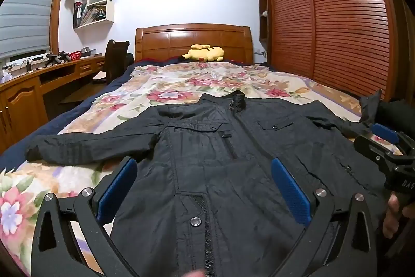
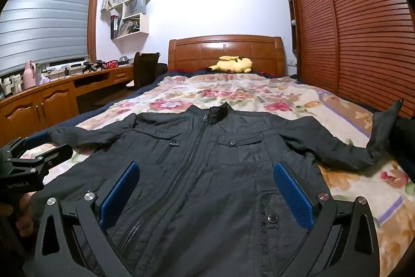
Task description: Fold large clothes
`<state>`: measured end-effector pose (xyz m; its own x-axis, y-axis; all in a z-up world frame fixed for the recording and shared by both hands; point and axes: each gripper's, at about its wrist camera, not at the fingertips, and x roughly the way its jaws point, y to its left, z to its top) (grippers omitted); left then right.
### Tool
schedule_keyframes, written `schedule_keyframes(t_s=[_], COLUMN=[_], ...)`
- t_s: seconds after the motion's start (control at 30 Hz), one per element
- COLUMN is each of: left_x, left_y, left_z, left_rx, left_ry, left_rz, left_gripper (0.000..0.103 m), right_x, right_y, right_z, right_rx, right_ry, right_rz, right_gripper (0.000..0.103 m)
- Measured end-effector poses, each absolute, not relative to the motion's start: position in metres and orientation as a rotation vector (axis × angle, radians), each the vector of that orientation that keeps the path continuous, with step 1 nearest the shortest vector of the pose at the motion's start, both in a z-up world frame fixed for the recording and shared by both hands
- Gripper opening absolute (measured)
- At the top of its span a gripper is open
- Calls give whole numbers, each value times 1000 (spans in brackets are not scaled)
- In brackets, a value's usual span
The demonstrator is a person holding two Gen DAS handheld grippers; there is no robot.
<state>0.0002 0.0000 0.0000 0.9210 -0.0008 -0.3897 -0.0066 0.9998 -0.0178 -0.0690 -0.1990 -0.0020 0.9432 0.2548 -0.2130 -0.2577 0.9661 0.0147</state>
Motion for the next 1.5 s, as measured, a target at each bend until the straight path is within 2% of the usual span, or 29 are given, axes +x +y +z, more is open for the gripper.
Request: schedule_keyframes(t_s=[1.5], left_x=[-2], left_y=[5], left_z=[6], left_rx=[12], left_ry=[374], left_rz=[17], left_gripper=[103], right_x=[-70], right_y=[-201], right_z=[-2], right_rx=[0], right_ry=[213], right_rz=[261], right_gripper=[103])
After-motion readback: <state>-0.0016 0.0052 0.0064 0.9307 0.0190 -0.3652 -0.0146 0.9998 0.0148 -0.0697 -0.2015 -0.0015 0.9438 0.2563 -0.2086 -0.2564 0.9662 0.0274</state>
